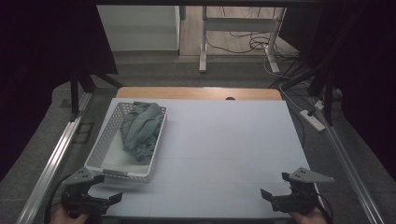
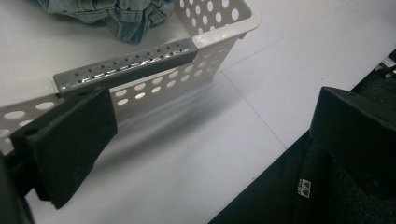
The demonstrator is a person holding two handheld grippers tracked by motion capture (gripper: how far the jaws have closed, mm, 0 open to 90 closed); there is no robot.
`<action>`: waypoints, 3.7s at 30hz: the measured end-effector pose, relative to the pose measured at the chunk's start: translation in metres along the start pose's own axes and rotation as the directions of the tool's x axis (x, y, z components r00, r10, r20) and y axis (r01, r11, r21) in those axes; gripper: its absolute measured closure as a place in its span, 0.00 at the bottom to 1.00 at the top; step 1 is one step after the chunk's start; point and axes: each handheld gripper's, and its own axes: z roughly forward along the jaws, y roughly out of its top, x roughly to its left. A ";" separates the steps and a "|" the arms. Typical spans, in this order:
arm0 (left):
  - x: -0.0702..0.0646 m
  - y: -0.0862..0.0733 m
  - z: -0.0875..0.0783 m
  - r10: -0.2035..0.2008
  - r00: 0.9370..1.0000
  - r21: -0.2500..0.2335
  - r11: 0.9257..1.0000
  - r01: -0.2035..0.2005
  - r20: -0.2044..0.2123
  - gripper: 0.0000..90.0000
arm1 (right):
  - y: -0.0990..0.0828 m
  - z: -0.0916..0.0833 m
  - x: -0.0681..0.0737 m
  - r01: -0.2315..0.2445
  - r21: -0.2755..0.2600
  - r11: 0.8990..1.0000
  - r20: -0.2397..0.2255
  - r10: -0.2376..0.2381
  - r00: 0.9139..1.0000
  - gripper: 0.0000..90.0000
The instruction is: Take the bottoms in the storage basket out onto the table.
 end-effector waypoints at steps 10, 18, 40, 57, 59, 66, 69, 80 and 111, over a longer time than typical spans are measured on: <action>0.004 -0.001 0.000 -0.039 0.999 -0.001 0.999 0.039 0.038 0.00 | 0.001 0.003 0.003 0.031 0.029 0.999 -0.007 -0.031 1.000 0.00; 0.005 -0.001 0.000 -0.044 0.998 -0.001 0.999 0.044 0.046 0.00 | 0.002 0.007 0.007 0.066 0.065 0.996 -0.010 -0.066 0.998 0.00; 0.001 0.002 -0.006 0.002 1.000 -0.048 0.999 -0.002 0.004 0.00 | 0.002 0.007 0.007 0.072 0.071 0.995 -0.015 -0.071 0.997 0.00; 0.001 0.005 -0.006 0.012 1.000 -0.066 0.998 -0.011 0.009 0.00 | 0.002 0.008 0.007 0.078 0.080 0.994 -0.018 -0.077 0.997 0.01; 0.001 0.006 -0.007 0.015 1.000 -0.074 0.997 -0.014 0.006 0.00 | 0.002 0.008 0.007 0.078 0.081 0.994 -0.019 -0.077 0.997 0.01; 0.001 0.011 -0.008 0.030 0.999 -0.090 0.996 -0.029 0.011 0.00 | 0.002 0.009 0.007 0.079 0.085 0.993 -0.021 -0.078 0.997 0.01; 0.003 0.012 -0.007 0.028 0.999 -0.100 0.995 -0.024 0.036 0.00 | 0.002 0.009 0.007 0.079 0.086 0.993 -0.022 -0.078 0.997 0.01; 0.005 0.017 -0.005 0.037 0.998 -0.090 0.995 -0.033 0.041 0.00 | 0.002 0.009 0.007 0.079 0.086 0.993 -0.022 -0.078 0.997 0.01; 0.007 0.040 0.011 0.059 0.998 -0.043 0.997 -0.058 0.018 0.00 | 0.002 0.011 0.009 0.087 0.103 0.991 -0.022 -0.085 0.996 0.01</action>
